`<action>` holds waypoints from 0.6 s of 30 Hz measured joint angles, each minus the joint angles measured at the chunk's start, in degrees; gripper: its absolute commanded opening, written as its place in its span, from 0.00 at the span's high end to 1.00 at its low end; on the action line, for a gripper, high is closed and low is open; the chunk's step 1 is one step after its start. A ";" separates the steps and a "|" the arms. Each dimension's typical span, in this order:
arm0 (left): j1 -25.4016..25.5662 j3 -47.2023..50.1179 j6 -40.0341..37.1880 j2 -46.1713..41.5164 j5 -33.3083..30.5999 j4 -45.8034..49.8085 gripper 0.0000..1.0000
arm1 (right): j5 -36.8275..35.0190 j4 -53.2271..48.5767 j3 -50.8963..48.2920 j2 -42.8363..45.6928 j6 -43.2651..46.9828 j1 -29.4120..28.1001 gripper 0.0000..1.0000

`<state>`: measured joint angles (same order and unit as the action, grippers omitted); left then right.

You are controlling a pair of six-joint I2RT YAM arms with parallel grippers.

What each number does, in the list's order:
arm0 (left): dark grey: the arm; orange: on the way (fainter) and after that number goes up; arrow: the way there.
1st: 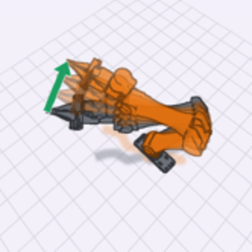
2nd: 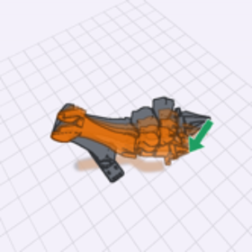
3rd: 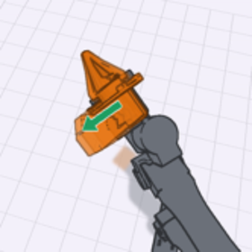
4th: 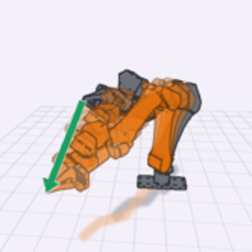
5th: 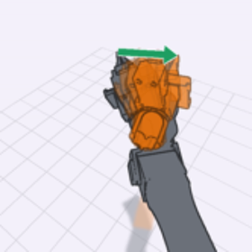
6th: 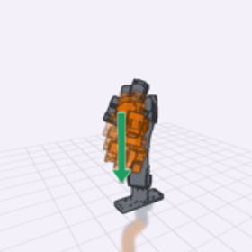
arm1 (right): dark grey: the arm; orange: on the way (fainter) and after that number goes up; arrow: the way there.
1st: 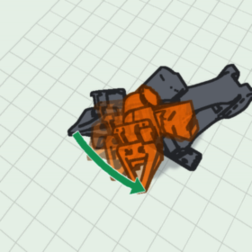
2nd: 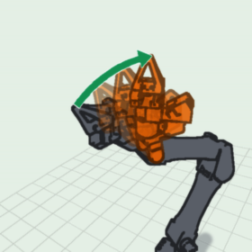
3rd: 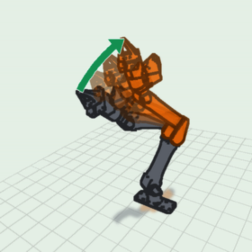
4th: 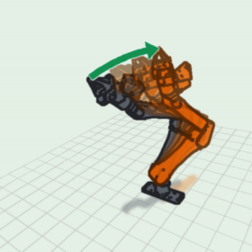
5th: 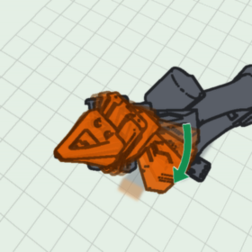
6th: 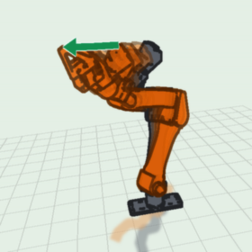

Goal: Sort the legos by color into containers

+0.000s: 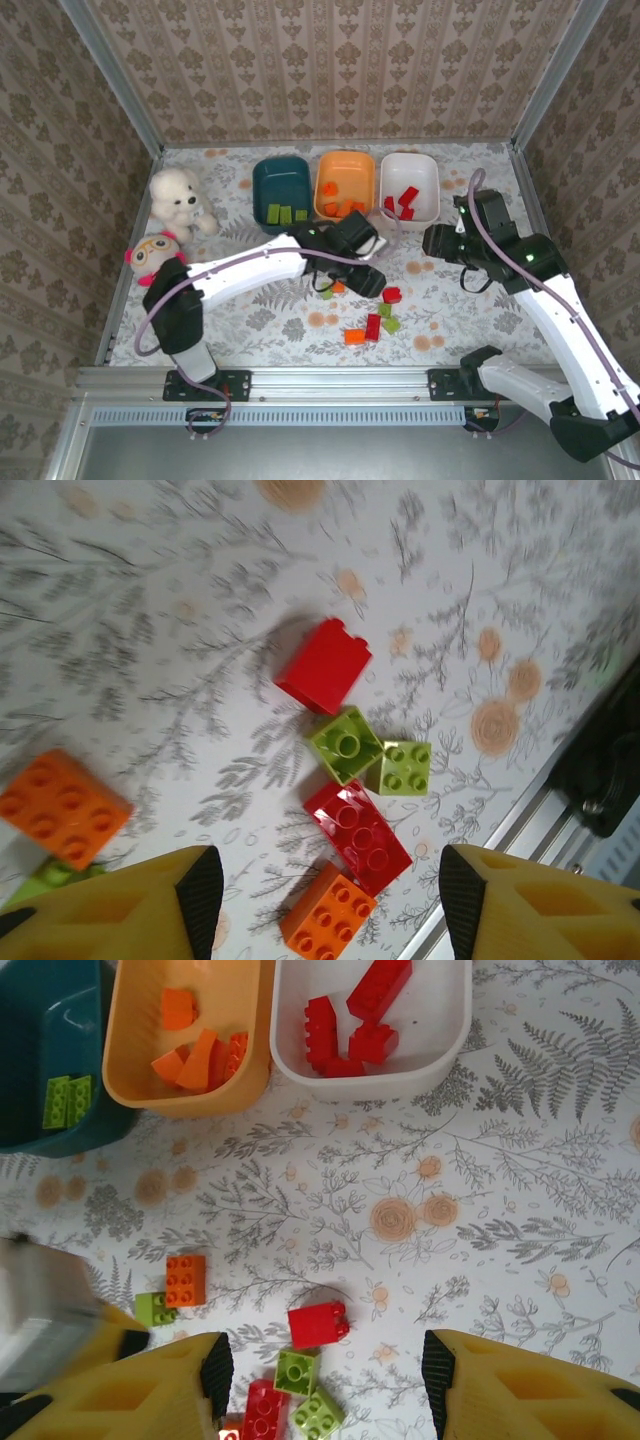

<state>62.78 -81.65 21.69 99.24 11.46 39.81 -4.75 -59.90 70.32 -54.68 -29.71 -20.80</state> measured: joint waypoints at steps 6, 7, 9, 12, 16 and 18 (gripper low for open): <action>3.98 -7.41 -3.10 11.02 -3.43 3.08 0.32 | 2.21 -2.47 1.79 5.38 -0.94 0.00 0.36; 4.39 -9.01 -3.91 12.63 -4.11 3.56 0.32 | 2.19 -2.89 2.32 6.08 -0.92 0.02 0.35; 5.07 -11.47 -5.35 14.56 -5.35 4.15 0.31 | 2.16 -3.65 2.97 7.08 -0.68 0.15 0.33; 5.64 -13.73 -6.75 15.96 -6.40 4.59 0.31 | 2.19 -4.61 3.26 8.35 -0.52 0.20 0.33; 5.64 -14.12 -7.17 16.11 -7.04 5.27 0.31 | 2.32 -5.07 3.23 9.20 -0.52 0.20 0.33; 5.27 -13.94 -6.32 16.00 -7.54 5.88 0.30 | 2.54 -5.07 3.23 9.35 -0.50 0.26 0.33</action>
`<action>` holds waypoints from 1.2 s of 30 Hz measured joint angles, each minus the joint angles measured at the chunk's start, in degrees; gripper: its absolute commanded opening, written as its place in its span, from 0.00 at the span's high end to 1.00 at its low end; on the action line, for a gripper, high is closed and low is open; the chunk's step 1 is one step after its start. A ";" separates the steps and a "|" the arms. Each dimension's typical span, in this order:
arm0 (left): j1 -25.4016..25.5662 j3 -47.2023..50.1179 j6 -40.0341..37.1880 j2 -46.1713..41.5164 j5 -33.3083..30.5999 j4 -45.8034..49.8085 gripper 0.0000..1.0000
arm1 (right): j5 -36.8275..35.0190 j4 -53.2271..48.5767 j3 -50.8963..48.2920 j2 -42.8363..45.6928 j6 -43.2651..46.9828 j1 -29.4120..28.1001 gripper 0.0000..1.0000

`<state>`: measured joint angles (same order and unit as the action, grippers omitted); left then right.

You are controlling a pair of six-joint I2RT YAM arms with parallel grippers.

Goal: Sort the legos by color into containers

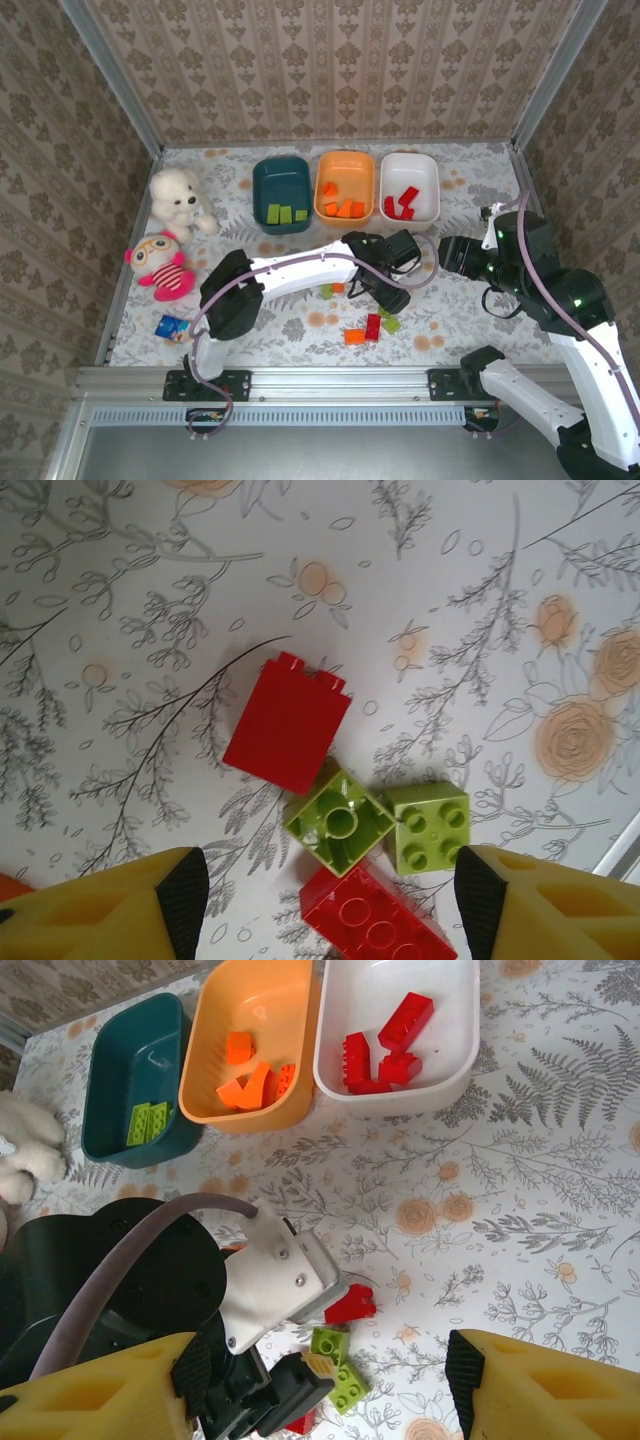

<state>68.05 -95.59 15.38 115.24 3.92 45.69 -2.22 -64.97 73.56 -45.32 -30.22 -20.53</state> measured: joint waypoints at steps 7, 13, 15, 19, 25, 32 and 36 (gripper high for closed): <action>-4.68 7.82 8.41 -5.14 -3.96 2.62 0.28 | 2.86 1.11 -0.24 -0.44 0.00 0.02 0.33; -10.14 8.55 15.58 -5.38 -5.79 5.27 0.26 | 4.48 2.23 -1.05 -1.90 0.00 0.02 0.33; -11.89 8.55 17.40 -5.18 -5.73 5.73 0.27 | 4.63 2.60 -1.42 -2.23 0.00 0.02 0.33; -14.21 6.93 19.28 -2.78 -5.60 6.60 0.29 | 4.87 3.04 -1.62 -2.32 0.00 0.00 0.33; -14.82 6.56 20.90 1.53 -3.69 6.60 0.32 | 4.90 3.13 -1.68 -2.32 0.00 0.00 0.33; -14.86 4.52 21.62 5.07 -2.21 6.60 0.42 | 5.99 4.68 -2.34 -2.32 0.00 0.02 0.33; -14.80 3.56 21.92 6.08 -1.99 6.40 0.50 | 6.19 4.90 -2.93 -2.32 0.00 0.00 0.32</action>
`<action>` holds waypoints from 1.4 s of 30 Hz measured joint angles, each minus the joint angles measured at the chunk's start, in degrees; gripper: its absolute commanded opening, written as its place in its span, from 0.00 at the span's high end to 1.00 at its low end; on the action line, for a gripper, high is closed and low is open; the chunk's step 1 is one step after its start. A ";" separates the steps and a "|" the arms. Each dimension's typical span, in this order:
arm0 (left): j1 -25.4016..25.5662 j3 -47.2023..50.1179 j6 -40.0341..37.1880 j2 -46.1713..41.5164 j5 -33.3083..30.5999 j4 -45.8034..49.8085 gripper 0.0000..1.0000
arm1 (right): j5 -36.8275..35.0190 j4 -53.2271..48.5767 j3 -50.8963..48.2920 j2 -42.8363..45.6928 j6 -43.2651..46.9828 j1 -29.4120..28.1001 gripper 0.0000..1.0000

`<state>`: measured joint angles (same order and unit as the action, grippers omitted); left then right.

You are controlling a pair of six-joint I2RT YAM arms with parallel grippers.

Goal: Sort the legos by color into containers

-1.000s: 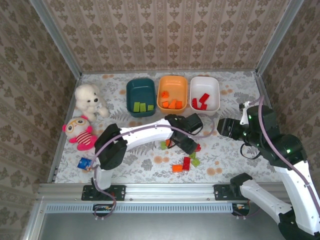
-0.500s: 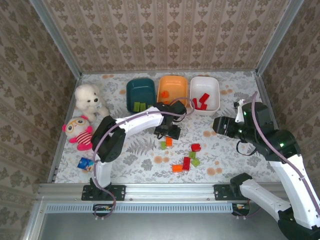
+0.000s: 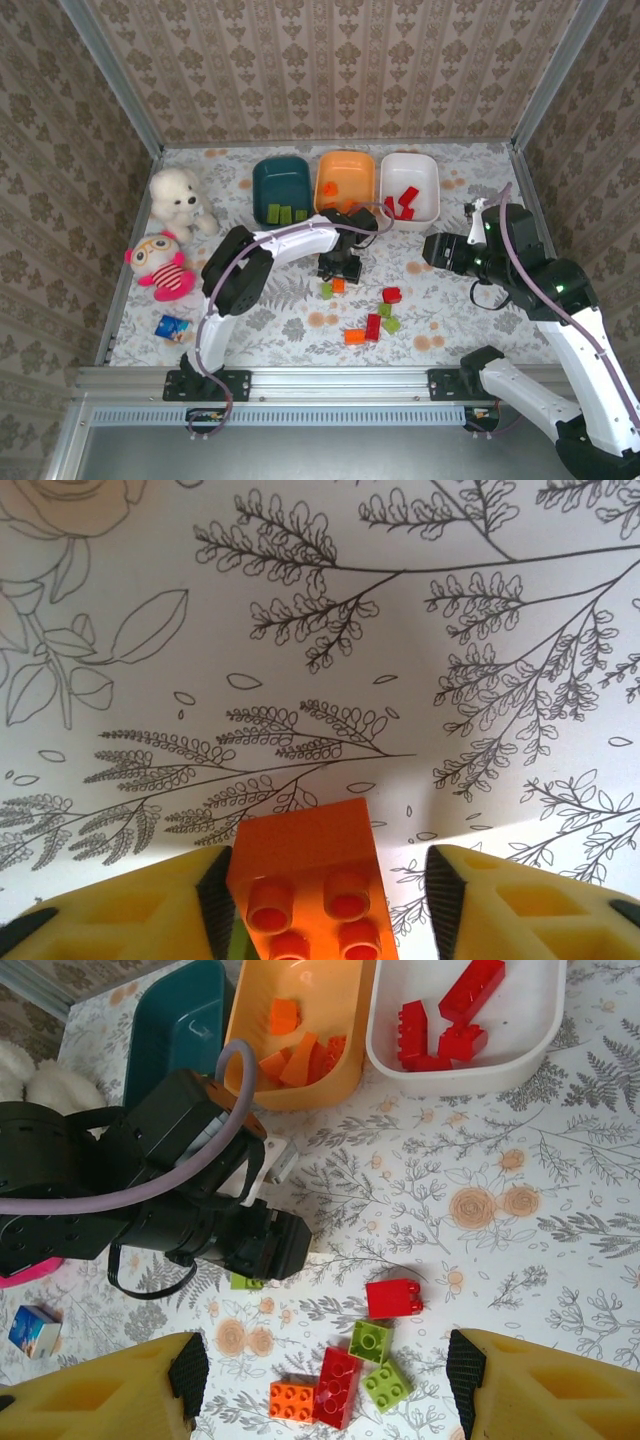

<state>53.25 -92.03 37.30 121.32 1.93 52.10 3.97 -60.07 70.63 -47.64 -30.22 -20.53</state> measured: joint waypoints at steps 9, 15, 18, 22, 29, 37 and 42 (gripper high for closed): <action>0.02 -0.33 -0.02 0.55 -0.20 0.02 0.69 | 0.81 0.42 -0.02 -0.68 0.00 0.02 0.32; 0.13 -3.37 -0.90 0.57 -1.97 1.14 0.69 | 0.83 0.76 0.02 -1.42 0.02 0.02 0.32; -0.52 -8.79 -1.64 0.37 -2.75 2.14 0.70 | 0.81 0.85 0.31 -1.90 0.07 0.00 0.32; -3.52 -18.10 -3.23 -0.22 -2.82 2.01 0.69 | 0.83 2.32 1.09 -3.10 0.20 0.00 0.32; -10.36 -30.42 -6.08 0.81 -1.46 -3.32 0.68 | 1.33 6.64 2.25 -7.91 -0.48 0.02 0.32; -15.82 -43.69 -8.00 15.76 0.70 -13.22 0.66 | 3.93 11.50 4.07 -13.94 -2.19 0.11 0.32; -17.73 -44.81 -8.22 23.15 1.40 -15.61 0.65 | 4.37 12.39 4.46 -14.25 -2.75 0.57 0.32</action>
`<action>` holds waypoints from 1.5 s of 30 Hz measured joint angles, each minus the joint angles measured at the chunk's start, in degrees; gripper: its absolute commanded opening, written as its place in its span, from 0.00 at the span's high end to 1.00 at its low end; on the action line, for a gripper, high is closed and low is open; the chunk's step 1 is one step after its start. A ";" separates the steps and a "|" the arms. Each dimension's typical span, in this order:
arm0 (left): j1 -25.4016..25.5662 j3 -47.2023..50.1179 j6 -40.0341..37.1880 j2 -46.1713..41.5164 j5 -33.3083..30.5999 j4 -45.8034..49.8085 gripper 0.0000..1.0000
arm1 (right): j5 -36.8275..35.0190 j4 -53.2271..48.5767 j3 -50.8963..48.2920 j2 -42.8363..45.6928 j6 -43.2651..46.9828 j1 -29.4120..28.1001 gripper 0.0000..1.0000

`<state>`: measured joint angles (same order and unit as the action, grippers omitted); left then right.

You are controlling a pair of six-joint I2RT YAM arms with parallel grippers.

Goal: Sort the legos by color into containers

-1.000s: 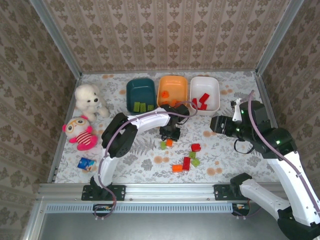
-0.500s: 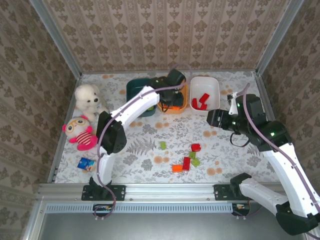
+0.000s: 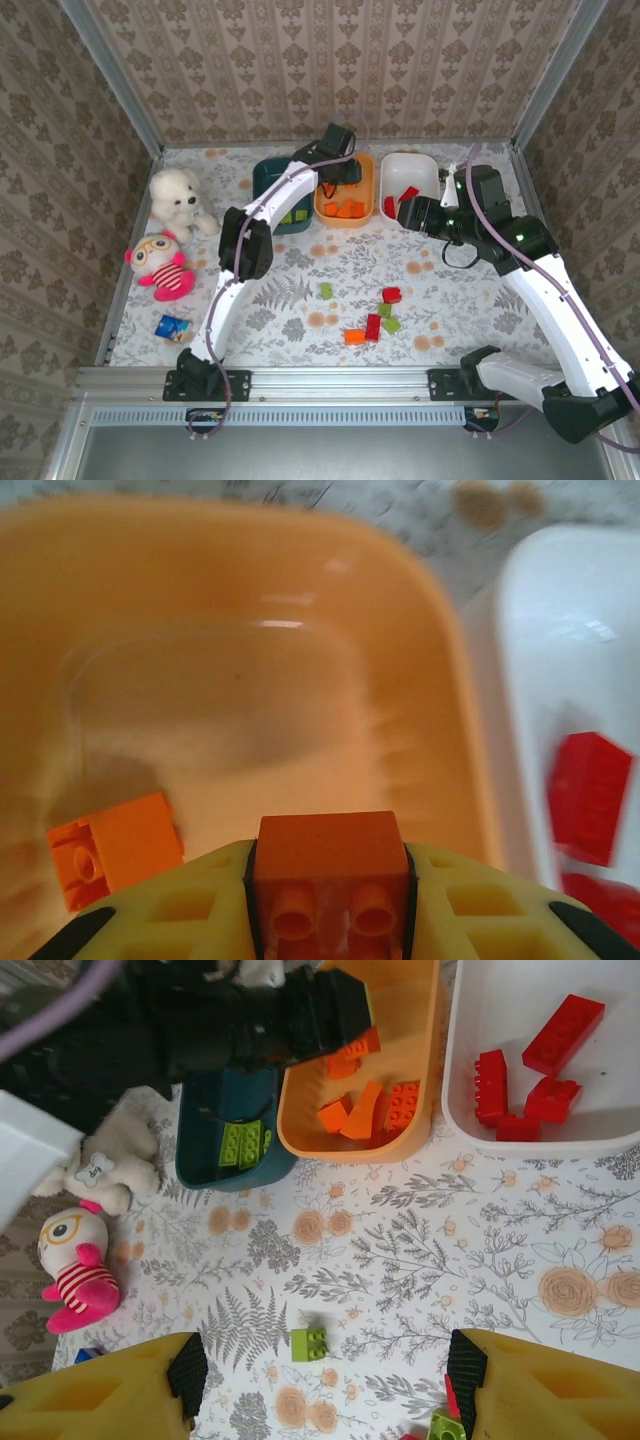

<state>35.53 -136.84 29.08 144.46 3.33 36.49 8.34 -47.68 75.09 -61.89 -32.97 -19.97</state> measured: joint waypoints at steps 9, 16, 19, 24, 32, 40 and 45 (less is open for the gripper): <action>-0.74 -0.11 0.66 3.54 1.49 -0.55 0.50 | 0.37 -0.07 -0.02 0.02 -0.28 0.74 0.32; -0.55 -0.63 1.60 3.54 1.62 -0.44 0.35 | 1.27 -0.07 -0.09 -0.22 -0.26 0.87 0.32; -0.55 -1.60 1.99 3.54 1.62 0.13 0.34 | 1.36 -0.09 -0.09 -0.68 -0.15 0.87 0.32; -0.55 -2.05 3.32 1.38 1.62 0.31 0.34 | 1.33 -0.63 -0.07 -1.09 1.09 0.96 0.32; -0.55 8.17 4.79 -16.87 1.62 -1.81 0.33 | 0.74 -4.52 0.42 -1.20 2.89 0.79 0.33; -0.59 31.61 6.95 -42.84 1.60 -8.17 0.33 | -2.40 -12.07 0.00 -3.21 2.69 -5.09 0.37; 0.15 50.47 7.26 -55.65 1.57 -9.20 0.33 | -3.26 -14.14 -7.08 -3.76 -2.10 -12.76 0.38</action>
<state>35.68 -86.37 36.34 88.82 4.91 27.29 5.08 -61.82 68.01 -65.65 -35.07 -32.73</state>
